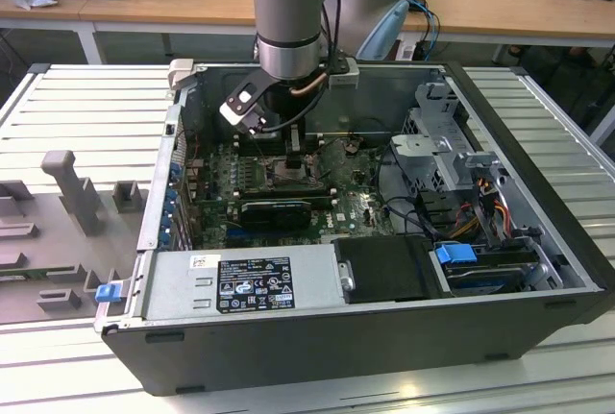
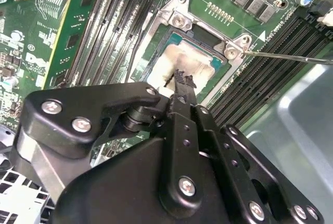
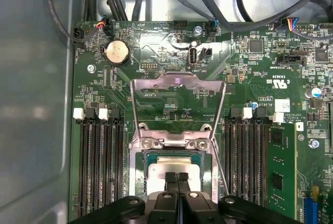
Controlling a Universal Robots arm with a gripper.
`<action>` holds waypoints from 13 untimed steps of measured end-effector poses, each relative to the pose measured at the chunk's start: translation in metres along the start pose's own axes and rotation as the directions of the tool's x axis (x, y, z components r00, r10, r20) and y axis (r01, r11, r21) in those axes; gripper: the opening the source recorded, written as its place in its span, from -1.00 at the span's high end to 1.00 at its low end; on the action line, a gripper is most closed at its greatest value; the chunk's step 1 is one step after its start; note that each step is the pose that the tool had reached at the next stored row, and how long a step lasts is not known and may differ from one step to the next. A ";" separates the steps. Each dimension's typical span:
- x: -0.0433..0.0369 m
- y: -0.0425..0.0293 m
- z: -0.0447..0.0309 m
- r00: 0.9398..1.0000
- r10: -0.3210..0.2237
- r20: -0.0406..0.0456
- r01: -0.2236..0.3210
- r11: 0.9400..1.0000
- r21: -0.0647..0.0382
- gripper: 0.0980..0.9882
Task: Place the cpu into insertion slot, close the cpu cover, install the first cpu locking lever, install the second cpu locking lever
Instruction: 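Place the cpu into insertion slot, then close the cpu cover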
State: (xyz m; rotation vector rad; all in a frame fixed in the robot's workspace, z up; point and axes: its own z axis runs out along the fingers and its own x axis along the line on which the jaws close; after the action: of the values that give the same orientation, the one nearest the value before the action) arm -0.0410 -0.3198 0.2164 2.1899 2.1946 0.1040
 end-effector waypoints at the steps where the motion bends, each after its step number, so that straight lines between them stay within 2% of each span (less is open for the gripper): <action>1: 0.0000 0.0001 -0.0005 1.000 0.000 0.000 0.000 1.000 0.000 0.98; 7: 0.0001 0.0005 -0.0060 1.000 0.000 0.003 0.000 1.000 0.000 0.98; 8: 0.0002 0.0014 -0.0099 1.000 0.000 0.003 0.000 1.000 0.003 0.98; 11: 0.0003 0.0020 -0.0174 1.000 0.000 0.003 0.000 1.000 0.003 0.98; 13: 0.0004 0.0022 -0.0194 1.000 0.000 0.003 0.000 1.000 0.003 0.98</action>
State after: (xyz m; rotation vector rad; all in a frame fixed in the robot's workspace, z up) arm -0.0403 -0.3198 0.2358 2.1900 2.1949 0.0971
